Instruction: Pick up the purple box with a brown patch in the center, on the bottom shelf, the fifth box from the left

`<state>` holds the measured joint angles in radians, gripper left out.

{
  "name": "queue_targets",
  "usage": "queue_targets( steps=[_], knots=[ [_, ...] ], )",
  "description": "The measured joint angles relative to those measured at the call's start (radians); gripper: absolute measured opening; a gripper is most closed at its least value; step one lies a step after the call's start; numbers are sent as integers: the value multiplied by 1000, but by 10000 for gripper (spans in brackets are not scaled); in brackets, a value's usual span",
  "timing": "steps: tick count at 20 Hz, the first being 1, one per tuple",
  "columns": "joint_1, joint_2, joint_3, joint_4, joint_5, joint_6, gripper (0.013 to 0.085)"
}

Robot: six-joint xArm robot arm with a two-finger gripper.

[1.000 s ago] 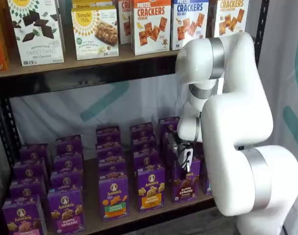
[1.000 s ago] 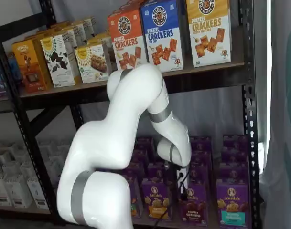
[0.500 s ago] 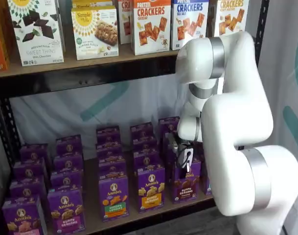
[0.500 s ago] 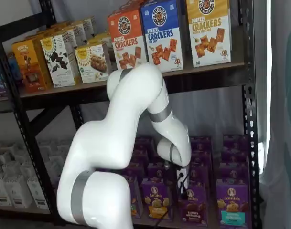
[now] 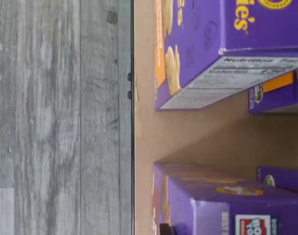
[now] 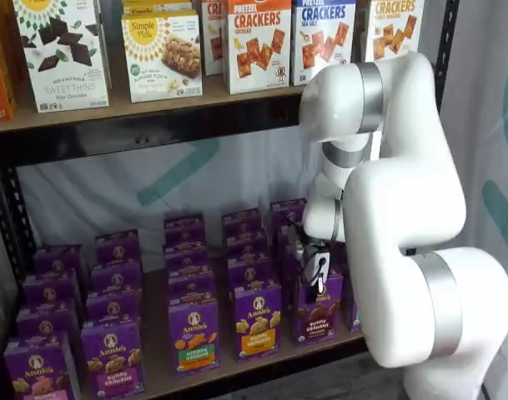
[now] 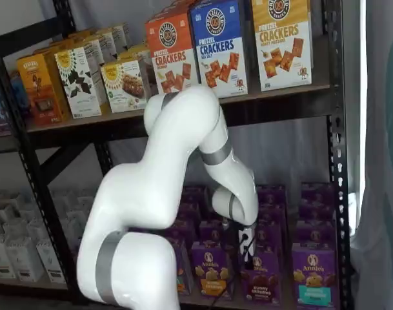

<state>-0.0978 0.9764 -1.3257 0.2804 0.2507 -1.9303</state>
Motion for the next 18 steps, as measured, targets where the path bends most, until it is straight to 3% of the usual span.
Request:
queue_targets(
  steps=[3,9,18],
  knots=[
    [-1,-3,3,-3,3,2,330],
    [2,-10,15,10,-8,-8,330],
    [10,-54,62,-66,19,72,330]
  ],
)
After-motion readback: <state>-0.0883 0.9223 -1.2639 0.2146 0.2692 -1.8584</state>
